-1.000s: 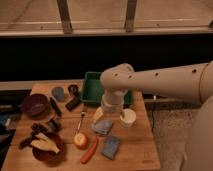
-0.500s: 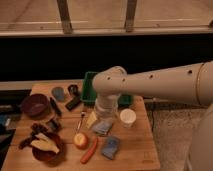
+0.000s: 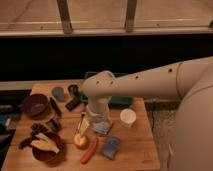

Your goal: Place pepper in purple bowl

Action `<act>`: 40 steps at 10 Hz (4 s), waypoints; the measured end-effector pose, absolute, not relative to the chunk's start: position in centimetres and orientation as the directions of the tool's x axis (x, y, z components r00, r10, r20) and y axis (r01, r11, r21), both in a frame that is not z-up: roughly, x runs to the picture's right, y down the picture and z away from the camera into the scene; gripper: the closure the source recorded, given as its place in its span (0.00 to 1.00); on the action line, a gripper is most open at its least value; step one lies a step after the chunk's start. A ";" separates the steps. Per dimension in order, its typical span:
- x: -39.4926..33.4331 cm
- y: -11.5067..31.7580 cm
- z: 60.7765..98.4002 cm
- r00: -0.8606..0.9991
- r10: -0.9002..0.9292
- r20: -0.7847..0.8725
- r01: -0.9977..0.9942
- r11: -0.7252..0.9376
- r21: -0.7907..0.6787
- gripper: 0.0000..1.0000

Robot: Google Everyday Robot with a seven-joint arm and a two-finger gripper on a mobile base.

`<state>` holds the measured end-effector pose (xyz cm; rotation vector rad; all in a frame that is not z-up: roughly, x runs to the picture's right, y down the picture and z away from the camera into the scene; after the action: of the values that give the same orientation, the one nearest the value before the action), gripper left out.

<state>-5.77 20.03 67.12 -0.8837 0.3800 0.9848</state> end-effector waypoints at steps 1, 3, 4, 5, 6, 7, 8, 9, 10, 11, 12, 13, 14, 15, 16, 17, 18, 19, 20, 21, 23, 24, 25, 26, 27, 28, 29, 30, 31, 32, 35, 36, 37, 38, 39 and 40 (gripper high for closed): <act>-6.9 21.1 66.9 0.549 0.536 -0.641 -0.831 0.268 -0.488 0.20; -8.0 22.8 67.2 0.572 0.503 -0.648 -0.817 0.280 -0.504 0.20; -8.1 23.8 67.7 0.572 0.490 -0.658 -0.817 0.277 -0.506 0.20; -8.2 24.4 68.2 0.570 0.482 -0.665 -0.819 0.271 -0.505 0.20; -8.2 25.2 69.1 0.563 0.469 -0.681 -0.824 0.263 -0.501 0.20; -8.1 26.1 70.2 0.550 0.456 -0.699 -0.834 0.254 -0.490 0.20; -8.1 27.1 71.1 0.537 0.445 -0.716 -0.842 0.238 -0.484 0.20; -7.8 27.9 72.0 0.513 0.442 -0.736 -0.857 0.212 -0.470 0.20; -7.5 28.1 72.2 0.500 0.444 -0.743 -0.864 0.203 -0.460 0.20; -7.5 28.1 72.2 0.499 0.445 -0.744 -0.865 0.202 -0.460 0.20; -7.5 28.1 72.2 0.501 0.444 -0.743 -0.864 0.204 -0.461 0.20; -7.6 28.1 72.2 0.502 0.444 -0.743 -0.863 0.204 -0.461 0.20; -7.6 28.1 72.3 0.501 0.443 -0.743 -0.864 0.204 -0.461 0.20; -7.6 28.2 72.3 0.500 0.439 -0.747 -0.865 0.198 -0.462 0.20; -7.7 28.7 72.6 0.505 0.424 -0.752 -0.861 0.193 -0.470 0.20; -7.8 29.5 73.2 0.509 0.408 -0.758 -0.859 0.189 -0.475 0.20; -8.0 29.9 73.5 0.511 0.397 -0.762 -0.858 0.191 -0.476 0.20; -8.2 30.2 73.8 0.513 0.383 -0.768 -0.857 0.191 -0.478 0.20; -8.1 30.5 74.1 0.510 0.374 -0.775 -0.860 0.190 -0.474 0.20; -8.0 30.7 74.4 0.506 0.369 -0.780 -0.862 0.187 -0.470 0.20; -8.2 31.5 75.1 0.486 0.354 -0.799 -0.874 0.198 -0.444 0.20; -8.6 32.0 75.5 0.479 0.340 -0.809 -0.878 0.212 -0.430 0.20; -8.8 32.4 75.7 0.472 0.331 -0.817 -0.881 0.216 -0.421 0.20; -8.8 32.7 76.0 0.461 0.317 -0.829 -0.885 0.227 -0.405 0.24; -8.9 32.8 76.1 0.460 0.313 -0.831 -0.885 0.233 -0.402 0.34; -8.9 32.7 76.1 0.461 0.316 -0.829 -0.885 0.233 -0.403 0.42; -8.6 32.5 76.1 0.459 0.320 -0.829 -0.886 0.233 -0.400 0.54; -8.4 32.4 76.1 0.456 0.322 -0.830 -0.887 0.235 -0.397 0.64; -8.4 32.3 76.0 0.455 0.321 -0.831 -0.888 0.232 -0.396 0.75; -8.4 32.2 76.0 0.455 0.321 -0.831 -0.888 0.232 -0.397 0.83; -8.7 32.0 75.8 0.458 0.322 -0.829 -0.887 0.230 -0.401 1.00; -8.7 32.0 75.7 0.460 0.323 -0.827 -0.886 0.231 -0.403 1.00; -8.4 31.7 75.6 0.453 0.347 -0.821 -0.891 0.219 -0.398 1.00; -8.0 31.0 75.5 0.445 0.369 -0.816 -0.895 0.208 -0.395 1.00; -7.3 29.6 74.8 0.445 0.407 -0.798 -0.895 0.195 -0.400 1.00; -7.0 28.1 74.0 0.448 0.440 -0.778 -0.894 0.191 -0.406 1.00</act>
<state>-6.97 28.08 73.98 -0.9725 0.5668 1.0097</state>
